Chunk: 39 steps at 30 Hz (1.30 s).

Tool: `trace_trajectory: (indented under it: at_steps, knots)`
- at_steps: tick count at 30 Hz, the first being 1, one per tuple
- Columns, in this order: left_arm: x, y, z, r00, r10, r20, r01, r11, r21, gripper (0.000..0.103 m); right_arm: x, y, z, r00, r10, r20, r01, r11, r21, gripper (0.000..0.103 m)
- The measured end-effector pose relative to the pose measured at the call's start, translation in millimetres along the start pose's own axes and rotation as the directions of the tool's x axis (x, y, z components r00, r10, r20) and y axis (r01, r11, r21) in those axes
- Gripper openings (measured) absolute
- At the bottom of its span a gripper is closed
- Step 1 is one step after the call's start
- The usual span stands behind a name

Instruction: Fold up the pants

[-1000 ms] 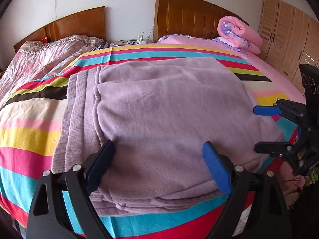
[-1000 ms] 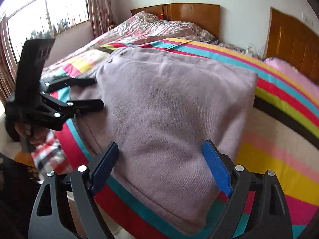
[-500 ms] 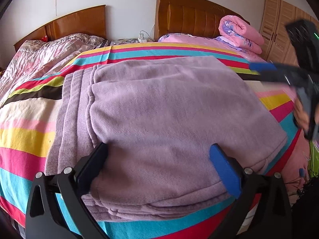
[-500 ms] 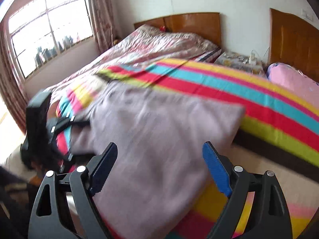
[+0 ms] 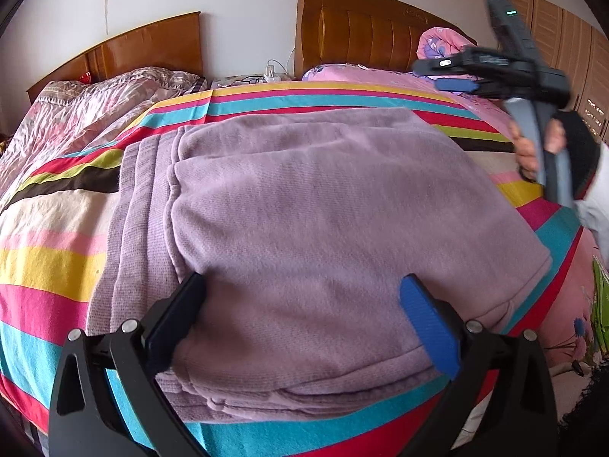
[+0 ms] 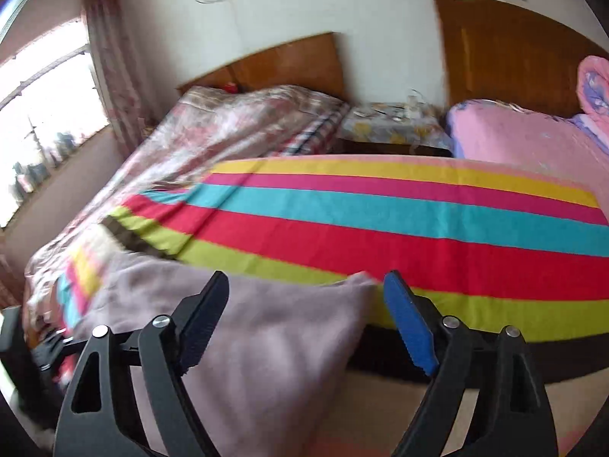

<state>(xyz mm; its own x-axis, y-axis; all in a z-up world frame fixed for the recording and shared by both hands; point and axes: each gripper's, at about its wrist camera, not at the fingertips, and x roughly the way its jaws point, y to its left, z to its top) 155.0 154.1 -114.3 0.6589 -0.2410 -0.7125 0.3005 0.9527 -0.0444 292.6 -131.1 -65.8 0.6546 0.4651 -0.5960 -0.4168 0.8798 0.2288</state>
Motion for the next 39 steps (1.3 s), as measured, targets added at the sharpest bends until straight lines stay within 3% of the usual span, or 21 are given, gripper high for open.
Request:
trace_trajectory:
  at_steps: [3, 6, 12, 13, 18, 22, 24, 26, 28, 30, 32, 34, 38, 39]
  knots:
    - [0, -2, -1, 1.000, 0.010, 0.004, -0.010, 1.000, 0.008, 0.102, -29, 44, -29, 0.999, 0.032, -0.018, -0.034, 0.991, -0.130, 0.088]
    - [0, -4, -1, 1.000, 0.016, 0.009, -0.016, 1.000, 0.011, 0.102, -45, 81, -70, 0.998, 0.037, -0.060, -0.047, 0.983, -0.179, 0.089]
    - [0, -6, -3, 0.999, 0.035, 0.024, -0.035, 0.999, 0.021, 0.102, -30, 135, -146, 0.983, -0.143, -0.119, 0.100, 0.945, -0.312, 0.089]
    - [0, -8, -5, 0.998, 0.046, 0.032, -0.047, 0.998, 0.029, 0.102, -33, 137, -152, 0.984, -0.160, -0.082, 0.126, 0.939, -0.320, 0.089]
    - [-11, -15, -9, 0.991, 0.113, 0.076, -0.115, 0.993, 0.024, 0.102, -53, 134, -156, 0.981, -0.176, -0.081, 0.146, 0.946, -0.289, 0.089]
    - [-52, -33, -14, 0.952, 0.254, 0.171, -0.254, 0.967, -0.024, 0.102, -96, 128, -166, 0.987, -0.163, 0.007, 0.161, 0.959, -0.234, 0.089]
    - [-83, -45, -12, 0.907, 0.352, 0.231, -0.348, 0.936, -0.057, 0.102, -125, 122, -170, 0.985, -0.156, 0.074, 0.168, 0.969, -0.180, 0.089]
    - [-114, -54, -8, 0.866, 0.406, 0.294, -0.401, 0.913, -0.079, 0.102, -161, 121, -171, 0.973, -0.162, 0.164, 0.184, 0.974, -0.132, 0.089]
    - [-151, -60, -2, 0.813, 0.447, 0.373, -0.431, 0.893, -0.129, 0.102, -194, 116, -167, 0.956, -0.163, 0.245, 0.188, 0.979, -0.082, 0.089]
    - [-178, -61, 4, 0.775, 0.467, 0.426, -0.429, 0.883, -0.189, 0.102, -217, 112, -161, 0.935, -0.174, 0.309, 0.192, 0.981, -0.026, 0.099]
    - [-198, -61, 3, 0.746, 0.489, 0.453, -0.413, 0.873, -0.261, 0.102, -236, 110, -156, 0.905, -0.191, 0.379, 0.196, 0.980, 0.027, 0.099]
    - [-208, -61, -1, 0.740, 0.477, 0.474, -0.378, 0.878, -0.292, 0.102, -247, 114, -155, 0.887, -0.192, 0.420, 0.192, 0.980, 0.042, 0.099]
    - [-204, -63, -14, 0.770, 0.458, 0.444, -0.355, 0.886, -0.299, 0.102, -236, 133, -169, 0.892, -0.223, 0.392, 0.254, 0.967, -0.027, 0.099]
    - [-199, -64, -18, 0.785, 0.451, 0.424, -0.351, 0.888, -0.295, 0.102, -231, 137, -174, 0.898, -0.220, 0.381, 0.253, 0.967, -0.039, 0.099]
